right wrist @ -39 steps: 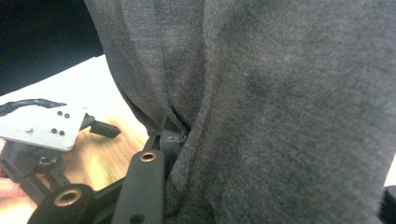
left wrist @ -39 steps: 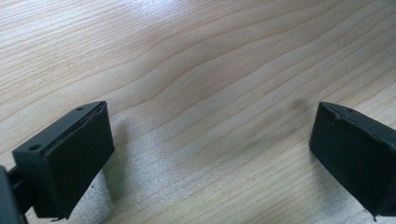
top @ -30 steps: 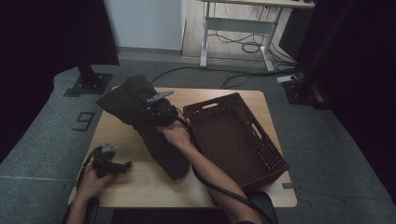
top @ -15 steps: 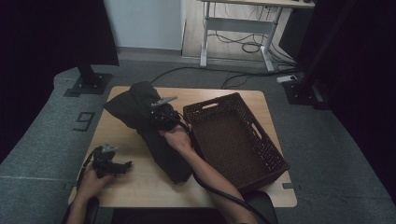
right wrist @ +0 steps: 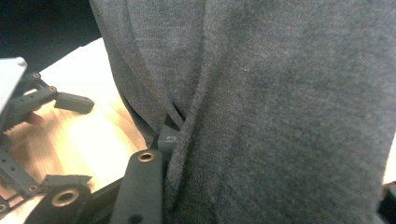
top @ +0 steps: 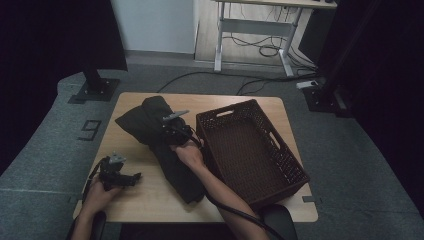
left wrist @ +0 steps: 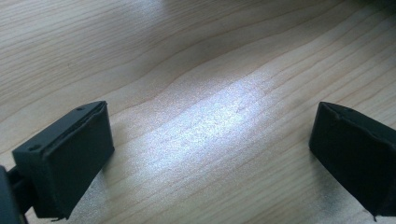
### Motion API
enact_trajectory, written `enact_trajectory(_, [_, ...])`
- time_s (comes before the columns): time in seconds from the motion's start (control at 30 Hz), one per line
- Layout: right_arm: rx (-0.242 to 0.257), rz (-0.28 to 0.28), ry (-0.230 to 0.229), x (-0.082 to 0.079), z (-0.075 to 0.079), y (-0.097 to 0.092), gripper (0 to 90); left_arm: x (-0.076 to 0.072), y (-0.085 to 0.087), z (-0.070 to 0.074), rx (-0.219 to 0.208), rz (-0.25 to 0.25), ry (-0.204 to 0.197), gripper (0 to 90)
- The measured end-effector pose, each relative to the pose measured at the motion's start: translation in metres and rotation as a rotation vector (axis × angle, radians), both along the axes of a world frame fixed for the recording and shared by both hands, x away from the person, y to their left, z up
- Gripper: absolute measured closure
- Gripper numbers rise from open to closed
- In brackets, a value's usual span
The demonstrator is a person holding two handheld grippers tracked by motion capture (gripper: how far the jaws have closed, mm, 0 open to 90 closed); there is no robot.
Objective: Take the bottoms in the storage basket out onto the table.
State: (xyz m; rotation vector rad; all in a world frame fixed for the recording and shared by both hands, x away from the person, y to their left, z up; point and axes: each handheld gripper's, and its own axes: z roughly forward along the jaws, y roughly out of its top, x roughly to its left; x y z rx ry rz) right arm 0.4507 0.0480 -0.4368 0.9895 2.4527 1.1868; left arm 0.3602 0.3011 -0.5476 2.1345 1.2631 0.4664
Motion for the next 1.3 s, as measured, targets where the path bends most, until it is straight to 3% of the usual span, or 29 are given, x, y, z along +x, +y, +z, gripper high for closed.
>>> enact_trajectory(0.57, [-0.053,-0.03,0.057,0.003,-0.024,-0.002,56.9,0.0,0.0,0.0,0.0,0.001,0.001,0.0])
enact_trajectory(0.67, [-0.057,-0.034,0.072,0.004,-0.027,-0.001,51.4,0.0,0.0,0.0,0.0,0.001,0.001,0.0])
enact_trajectory(0.7, [-0.065,-0.034,0.088,0.005,-0.028,-0.001,45.8,0.0,0.0,0.0,0.0,0.001,0.001,0.0])
enact_trajectory(0.73, [-0.065,-0.034,0.088,0.005,-0.028,-0.001,45.8,0.0,0.0,0.0,0.0,0.001,0.001,0.0])
enact_trajectory(0.9, [-0.069,-0.025,0.071,0.007,-0.026,-0.001,28.5,0.0,0.0,0.0,0.0,0.001,0.001,0.0])
enact_trajectory(1.07, [-0.069,-0.005,0.039,0.005,-0.02,0.001,20.7,0.0,0.0,0.0,0.0,0.001,0.001,0.0])
enact_trajectory(1.13, [-0.055,0.01,0.05,0.005,-0.017,0.0,14.3,0.0,0.0,0.0,0.0,0.001,0.001,0.0])
enact_trajectory(1.3, [-0.056,0.043,0.046,0.003,-0.014,-0.001,10.9,0.0,0.0,0.0,0.0,0.0,0.002,0.0])
